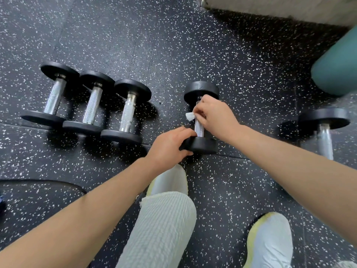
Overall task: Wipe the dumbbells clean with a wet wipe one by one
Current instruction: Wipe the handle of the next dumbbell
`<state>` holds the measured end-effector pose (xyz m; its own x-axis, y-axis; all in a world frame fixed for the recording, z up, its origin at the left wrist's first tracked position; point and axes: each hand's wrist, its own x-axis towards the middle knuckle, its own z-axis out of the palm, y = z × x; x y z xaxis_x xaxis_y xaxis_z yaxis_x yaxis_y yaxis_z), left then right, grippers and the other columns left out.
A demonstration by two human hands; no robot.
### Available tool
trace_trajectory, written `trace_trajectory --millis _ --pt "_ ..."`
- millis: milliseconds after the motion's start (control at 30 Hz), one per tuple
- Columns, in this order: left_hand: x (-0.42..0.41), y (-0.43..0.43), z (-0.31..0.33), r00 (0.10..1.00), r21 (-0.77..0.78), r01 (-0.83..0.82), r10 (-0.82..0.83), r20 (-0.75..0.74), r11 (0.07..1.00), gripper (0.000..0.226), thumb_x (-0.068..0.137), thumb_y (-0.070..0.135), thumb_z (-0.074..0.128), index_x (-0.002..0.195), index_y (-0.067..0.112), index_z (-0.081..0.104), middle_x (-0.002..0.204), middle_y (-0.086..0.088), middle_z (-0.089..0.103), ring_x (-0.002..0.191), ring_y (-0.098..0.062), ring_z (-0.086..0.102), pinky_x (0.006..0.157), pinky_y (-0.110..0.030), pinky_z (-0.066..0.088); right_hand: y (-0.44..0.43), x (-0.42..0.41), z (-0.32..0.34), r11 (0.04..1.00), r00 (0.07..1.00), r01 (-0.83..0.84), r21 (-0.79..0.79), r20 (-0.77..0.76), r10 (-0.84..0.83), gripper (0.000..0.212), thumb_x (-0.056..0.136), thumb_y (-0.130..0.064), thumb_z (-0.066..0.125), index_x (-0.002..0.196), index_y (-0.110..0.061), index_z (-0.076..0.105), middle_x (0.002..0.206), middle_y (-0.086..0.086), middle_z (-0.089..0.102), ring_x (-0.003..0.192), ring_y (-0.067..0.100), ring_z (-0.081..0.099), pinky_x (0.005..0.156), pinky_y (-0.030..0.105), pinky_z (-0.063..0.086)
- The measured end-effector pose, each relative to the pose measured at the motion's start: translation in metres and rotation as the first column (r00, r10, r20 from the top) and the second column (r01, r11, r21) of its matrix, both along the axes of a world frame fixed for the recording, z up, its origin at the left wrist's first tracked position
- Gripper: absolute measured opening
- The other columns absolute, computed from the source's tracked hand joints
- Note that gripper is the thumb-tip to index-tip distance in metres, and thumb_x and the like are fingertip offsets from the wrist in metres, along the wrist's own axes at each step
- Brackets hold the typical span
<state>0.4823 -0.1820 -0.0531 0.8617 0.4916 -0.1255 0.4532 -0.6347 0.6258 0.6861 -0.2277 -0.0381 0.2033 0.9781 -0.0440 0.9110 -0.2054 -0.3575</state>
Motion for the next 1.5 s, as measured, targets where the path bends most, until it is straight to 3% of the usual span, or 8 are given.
trace_trajectory --millis 400,667,833,967,1067,1167,1300,1500 --pt "0.008 0.001 0.011 0.996 0.109 0.079 -0.073 -0.058 0.991 0.047 0.082 0.028 0.085 0.123 0.03 0.062 0.103 0.015 0.059 0.092 -0.012 0.057 0.067 -0.031 0.031 -0.028 0.012 0.003 0.974 0.971 -0.203 -0.099 -0.15 0.187 0.009 0.09 -0.024 0.066 0.098 -0.029 0.065 0.101 -0.009 0.053 0.076 0.014 0.053 0.068 0.038 0.049" --pt "0.012 0.002 0.019 0.994 0.07 0.084 -0.078 -0.074 0.994 0.054 0.078 0.026 0.087 0.125 0.033 0.062 0.104 0.024 0.054 0.089 -0.007 0.052 0.068 -0.03 0.032 -0.033 0.004 -0.004 0.995 0.953 0.079 -0.064 -0.289 -0.094 0.005 0.096 -0.031 0.062 0.093 -0.028 0.063 0.091 -0.009 0.058 0.088 0.012 0.056 0.081 0.04 0.049" --pt "0.01 0.003 0.016 0.995 0.042 0.071 -0.067 -0.08 0.997 0.057 0.077 0.027 0.088 0.121 0.043 0.055 0.102 0.015 0.06 0.088 -0.012 0.058 0.067 -0.031 0.033 -0.029 0.002 -0.003 0.905 0.709 0.28 -0.32 -0.567 -0.42 0.031 0.081 -0.016 0.083 0.103 -0.013 0.061 0.082 -0.003 0.065 0.065 0.008 0.055 0.067 0.027 0.048" --pt "0.008 0.004 0.017 0.996 0.032 0.057 -0.054 -0.076 0.998 0.059 0.077 0.025 0.088 0.117 0.045 0.049 0.101 0.019 0.056 0.085 -0.01 0.051 0.067 -0.031 0.03 -0.029 0.003 -0.002 0.867 0.601 0.36 -0.345 -0.625 -0.498 0.02 0.078 -0.018 0.085 0.09 -0.011 0.071 0.074 0.0 0.059 0.063 0.01 0.048 0.057 0.023 0.04" --pt "0.009 0.006 0.016 0.994 0.039 0.076 -0.072 -0.082 0.996 0.056 0.076 0.026 0.088 0.111 0.043 0.047 0.098 0.02 0.052 0.088 -0.013 0.056 0.067 -0.032 0.03 -0.023 0.008 0.001 0.874 0.739 0.484 -0.029 -0.521 -0.427 0.016 0.082 -0.028 0.08 0.08 -0.021 0.066 0.078 -0.008 0.06 0.067 0.008 0.052 0.065 0.026 0.042" --pt "0.011 0.007 0.014 0.991 0.052 0.095 -0.089 -0.095 0.994 0.046 0.076 0.029 0.087 0.109 0.036 0.056 0.102 0.017 0.058 0.092 -0.015 0.06 0.068 -0.033 0.036 -0.01 0.015 0.009 0.857 0.894 0.437 0.273 -0.237 -0.38 0.009 0.089 -0.024 0.065 0.083 -0.022 0.058 0.086 -0.007 0.058 0.077 0.014 0.054 0.066 0.031 0.042" --pt "0.014 0.005 0.013 0.992 0.079 0.093 -0.086 -0.091 0.993 0.043 0.076 0.03 0.087 0.108 0.032 0.059 0.101 0.014 0.059 0.093 -0.016 0.06 0.069 -0.035 0.043 0.002 0.01 -0.01 0.955 0.962 0.184 0.231 0.157 -0.223 0.002 0.089 -0.013 0.062 0.089 -0.013 0.063 0.094 0.004 0.059 0.084 0.027 0.056 0.06 0.039 0.048" --pt "0.015 0.005 0.013 0.991 0.09 0.099 -0.09 -0.099 0.991 0.042 0.077 0.032 0.086 0.109 0.03 0.058 0.101 0.012 0.059 0.093 -0.017 0.06 0.07 -0.037 0.045 -0.008 -0.001 -0.03 0.98 0.973 0.11 0.164 0.186 -0.14 0.01 0.091 -0.018 0.062 0.095 -0.012 0.07 0.1 0.003 0.057 0.087 0.024 0.053 0.055 0.036 0.05"
